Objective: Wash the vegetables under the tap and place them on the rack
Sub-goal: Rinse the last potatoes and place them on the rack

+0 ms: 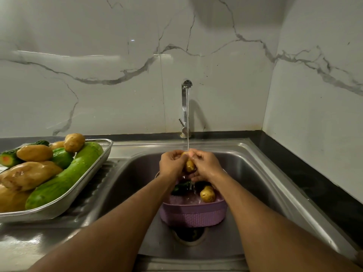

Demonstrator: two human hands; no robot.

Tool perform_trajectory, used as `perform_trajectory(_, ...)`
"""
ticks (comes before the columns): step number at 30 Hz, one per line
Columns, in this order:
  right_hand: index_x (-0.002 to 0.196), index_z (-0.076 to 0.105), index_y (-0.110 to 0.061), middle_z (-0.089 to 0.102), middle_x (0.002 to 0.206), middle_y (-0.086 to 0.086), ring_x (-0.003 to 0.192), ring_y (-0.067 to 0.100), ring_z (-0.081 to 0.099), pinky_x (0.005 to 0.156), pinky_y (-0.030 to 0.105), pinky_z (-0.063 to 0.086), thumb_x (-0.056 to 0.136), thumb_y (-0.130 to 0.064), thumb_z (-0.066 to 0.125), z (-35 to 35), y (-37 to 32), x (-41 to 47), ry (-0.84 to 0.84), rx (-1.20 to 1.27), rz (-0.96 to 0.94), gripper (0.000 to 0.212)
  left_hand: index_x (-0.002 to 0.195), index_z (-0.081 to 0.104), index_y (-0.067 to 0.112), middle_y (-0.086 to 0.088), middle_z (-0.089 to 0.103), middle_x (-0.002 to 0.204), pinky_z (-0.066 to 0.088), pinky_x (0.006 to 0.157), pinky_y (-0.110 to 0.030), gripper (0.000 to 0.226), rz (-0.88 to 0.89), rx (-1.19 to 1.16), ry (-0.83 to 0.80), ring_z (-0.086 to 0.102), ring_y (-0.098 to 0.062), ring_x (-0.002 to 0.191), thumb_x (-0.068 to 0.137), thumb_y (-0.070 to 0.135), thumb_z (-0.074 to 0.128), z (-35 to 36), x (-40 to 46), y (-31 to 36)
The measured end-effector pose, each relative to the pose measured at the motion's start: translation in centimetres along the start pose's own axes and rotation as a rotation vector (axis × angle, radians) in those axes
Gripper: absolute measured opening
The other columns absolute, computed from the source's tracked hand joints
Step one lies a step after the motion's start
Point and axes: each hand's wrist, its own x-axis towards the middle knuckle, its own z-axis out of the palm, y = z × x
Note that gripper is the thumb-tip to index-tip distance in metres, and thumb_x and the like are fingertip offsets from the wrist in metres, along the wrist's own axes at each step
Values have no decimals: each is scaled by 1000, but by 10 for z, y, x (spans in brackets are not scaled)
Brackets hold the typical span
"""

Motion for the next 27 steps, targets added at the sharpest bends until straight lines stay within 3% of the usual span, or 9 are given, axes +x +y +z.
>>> perform_trajectory(3, 156, 42, -29, 63, 131, 16, 80, 27, 77, 66, 39, 66, 107, -33, 52, 3, -5, -2, -13, -142, -93, 50, 109, 75, 17, -6, 76, 98, 65, 79, -43, 16, -1, 8, 101, 74, -21, 92, 97, 26, 70, -2, 4, -3)
perform_trajectory(6, 150, 48, -25, 65, 122, 12, 84, 25, 75, 70, 41, 66, 108, -32, 52, 6, -6, -9, -24, -202, -89, 43, 111, 75, 18, -5, 75, 98, 64, 81, -45, 18, 5, 36, 75, 74, -21, 93, 98, 29, 69, -5, 2, -6)
perform_trajectory(9, 132, 61, -20, 66, 100, 5, 81, 25, 74, 64, 39, 66, 107, -35, 51, 6, -6, -10, 110, -140, -8, 31, 109, 74, 18, -5, 76, 96, 64, 82, -47, 17, 56, 75, 48, 75, -22, 91, 103, 25, 60, 0, -2, -7)
perform_trajectory(12, 124, 63, -16, 69, 93, 10, 77, 26, 73, 62, 35, 63, 111, -36, 39, 6, 0, -4, 264, -104, 89, 34, 100, 71, 17, -11, 75, 91, 64, 75, -51, 17, 88, 91, -6, 76, -29, 84, 105, 16, 55, 10, -6, -7)
perform_trajectory(15, 119, 67, -17, 73, 91, 9, 70, 21, 70, 57, 32, 55, 109, -43, 44, 1, 5, -1, 313, -61, 147, 36, 100, 69, 15, -12, 74, 91, 65, 76, -49, 15, 84, 118, -38, 76, -28, 82, 105, 16, 55, 16, -9, -7)
perform_trajectory(19, 110, 69, -16, 71, 83, 6, 64, 17, 65, 50, 25, 48, 107, -42, 50, 0, 0, -8, 195, -19, 184, 33, 97, 69, 16, -11, 72, 90, 64, 80, -46, 24, 45, 267, -96, 75, -27, 85, 108, 27, 50, 15, -6, -8)
perform_trajectory(22, 123, 63, -10, 64, 78, 6, 63, 16, 58, 46, 22, 46, 107, -31, 49, 9, -8, -11, -9, -68, 229, 30, 97, 70, 16, -11, 70, 87, 63, 83, -50, 28, -42, 296, -91, 71, -27, 86, 109, 22, 46, 4, 1, -12)
perform_trajectory(24, 129, 53, -15, 60, 81, 7, 67, 17, 55, 48, 24, 44, 106, -25, 47, 16, -9, -9, -110, -161, 223, 26, 109, 70, 14, -10, 69, 89, 63, 80, -45, 28, -110, 278, -100, 70, -25, 86, 109, 19, 43, -5, 2, -13)
perform_trajectory(27, 116, 55, -12, 63, 80, 8, 67, 19, 57, 54, 28, 43, 104, -29, 47, 25, -7, -5, -30, -234, 181, 21, 115, 72, 12, -12, 72, 90, 64, 78, -43, 29, -114, 271, -120, 73, -26, 85, 109, 19, 45, -12, 4, -14)
